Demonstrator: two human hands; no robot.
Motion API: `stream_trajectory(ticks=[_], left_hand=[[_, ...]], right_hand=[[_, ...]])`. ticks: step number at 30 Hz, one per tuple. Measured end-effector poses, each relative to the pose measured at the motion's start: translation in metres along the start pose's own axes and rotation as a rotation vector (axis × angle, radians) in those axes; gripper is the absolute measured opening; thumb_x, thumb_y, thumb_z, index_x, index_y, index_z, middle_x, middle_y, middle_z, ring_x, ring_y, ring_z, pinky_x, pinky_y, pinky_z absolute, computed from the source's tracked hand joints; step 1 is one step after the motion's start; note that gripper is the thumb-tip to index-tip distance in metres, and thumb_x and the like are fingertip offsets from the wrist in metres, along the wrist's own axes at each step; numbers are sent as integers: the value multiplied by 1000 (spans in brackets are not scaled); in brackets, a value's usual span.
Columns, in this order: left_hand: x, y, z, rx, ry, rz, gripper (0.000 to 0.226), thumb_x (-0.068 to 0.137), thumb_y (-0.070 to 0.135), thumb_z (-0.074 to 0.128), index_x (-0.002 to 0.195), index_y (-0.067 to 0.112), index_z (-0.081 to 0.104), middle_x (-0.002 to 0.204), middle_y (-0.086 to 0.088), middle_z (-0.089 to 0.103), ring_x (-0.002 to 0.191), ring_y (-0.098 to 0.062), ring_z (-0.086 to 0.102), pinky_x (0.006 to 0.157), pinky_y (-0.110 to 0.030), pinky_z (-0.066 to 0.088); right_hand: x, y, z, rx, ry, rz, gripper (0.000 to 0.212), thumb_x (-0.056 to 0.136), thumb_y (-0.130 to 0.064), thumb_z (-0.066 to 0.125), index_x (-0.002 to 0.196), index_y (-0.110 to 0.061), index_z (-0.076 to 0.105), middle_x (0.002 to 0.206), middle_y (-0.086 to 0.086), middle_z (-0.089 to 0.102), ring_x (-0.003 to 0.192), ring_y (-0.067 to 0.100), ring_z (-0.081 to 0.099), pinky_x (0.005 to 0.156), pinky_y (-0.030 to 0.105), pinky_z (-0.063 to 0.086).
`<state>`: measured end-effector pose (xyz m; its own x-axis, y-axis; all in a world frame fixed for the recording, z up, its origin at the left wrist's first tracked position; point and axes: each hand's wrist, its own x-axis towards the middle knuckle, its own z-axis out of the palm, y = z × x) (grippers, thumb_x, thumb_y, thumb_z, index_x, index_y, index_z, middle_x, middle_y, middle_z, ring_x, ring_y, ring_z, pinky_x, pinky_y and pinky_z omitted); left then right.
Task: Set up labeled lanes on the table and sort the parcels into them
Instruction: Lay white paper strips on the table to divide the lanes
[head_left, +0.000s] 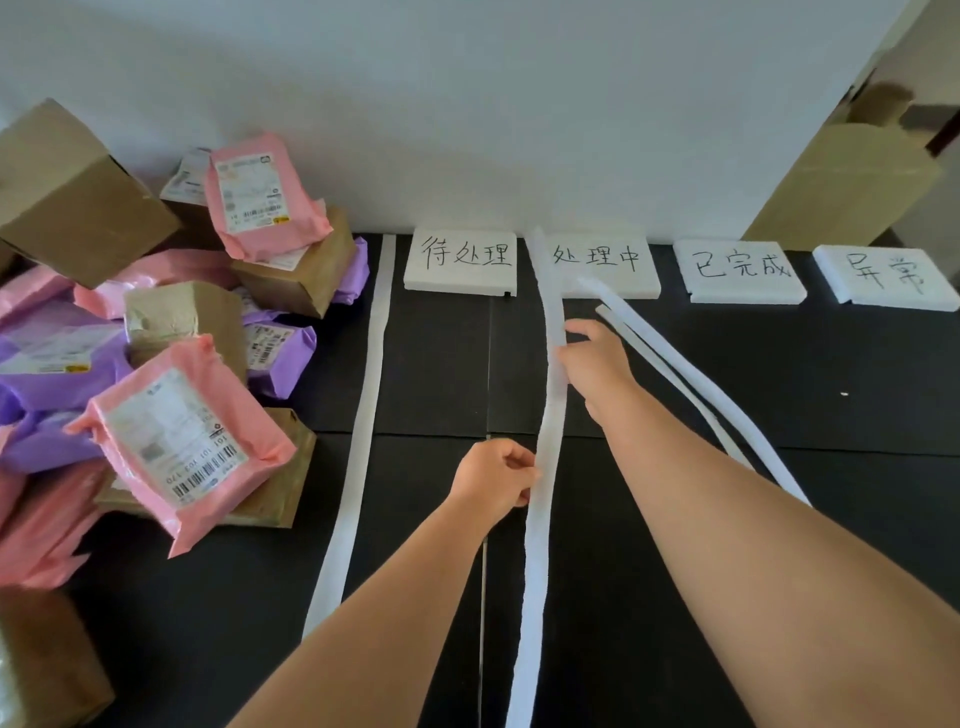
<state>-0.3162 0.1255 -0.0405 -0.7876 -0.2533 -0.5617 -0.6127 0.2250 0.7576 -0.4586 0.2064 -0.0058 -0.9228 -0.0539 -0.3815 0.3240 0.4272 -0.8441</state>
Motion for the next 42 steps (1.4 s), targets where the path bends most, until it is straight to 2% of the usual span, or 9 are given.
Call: stream_trajectory(ticks=[6,14,17,21,25,29,35,38,42], left_hand=[[11,-13,13,-11,-18,-88,9,92,14,68,99,19,66,95,-1,72,82,-13,71,74,-23,60],[27,-18,22,-44,-33,-162,13,90,13,69,103,13,67,97,-4,73,82,-15,73,75,-28,61],[33,-22,22,-22,-45,-186,12,90,13,70,102,14,67,94,-3,73,80,-13,73,75,-28,61],[38,-25,22,9,-75,-220,12,90,14,70,101,13,68,93,-3,73,79,-11,73,75,-27,61],[41,-27,23,12,-96,-220,12,89,15,72,100,13,69,92,-4,74,78,-11,74,75,-27,61],[46,-26,21,29,-146,-207,10,88,12,72,98,11,69,89,-4,75,77,-13,74,76,-29,62],[54,-23,13,64,-233,-225,9,89,15,72,96,11,68,88,-4,75,76,-14,74,76,-30,62],[59,-16,9,255,-156,-149,13,89,32,71,92,19,67,83,3,73,71,-10,70,70,-25,60],[71,1,2,489,167,96,8,91,35,66,95,29,63,89,11,64,77,-5,61,72,-23,56]], right_hand=[[29,29,10,-178,-67,97,55,94,-1,58,141,-28,49,139,4,50,91,14,56,77,30,56],[51,48,21,-260,-153,50,54,97,-3,54,145,-28,45,145,3,46,99,16,56,69,24,52],[55,52,23,-383,-148,18,50,99,-10,54,145,-25,43,142,3,50,100,17,58,75,26,53],[61,54,24,-561,-142,-109,55,99,-15,56,149,-25,37,136,7,52,102,21,63,66,22,48],[71,51,22,-807,-157,-319,55,99,-14,55,151,-23,35,141,7,45,116,23,54,84,32,54],[86,47,24,-991,-227,-458,58,102,-13,50,154,-18,28,159,2,28,139,25,35,104,40,44],[101,40,31,-1112,-282,-474,57,102,-13,47,155,-15,24,160,2,25,141,27,32,106,41,41],[107,40,32,-1110,-284,-441,59,99,-7,50,153,-16,28,158,1,29,139,27,34,104,42,42],[116,39,32,-1106,-276,-448,50,101,-15,49,149,-16,34,152,4,37,134,28,39,102,43,43]])
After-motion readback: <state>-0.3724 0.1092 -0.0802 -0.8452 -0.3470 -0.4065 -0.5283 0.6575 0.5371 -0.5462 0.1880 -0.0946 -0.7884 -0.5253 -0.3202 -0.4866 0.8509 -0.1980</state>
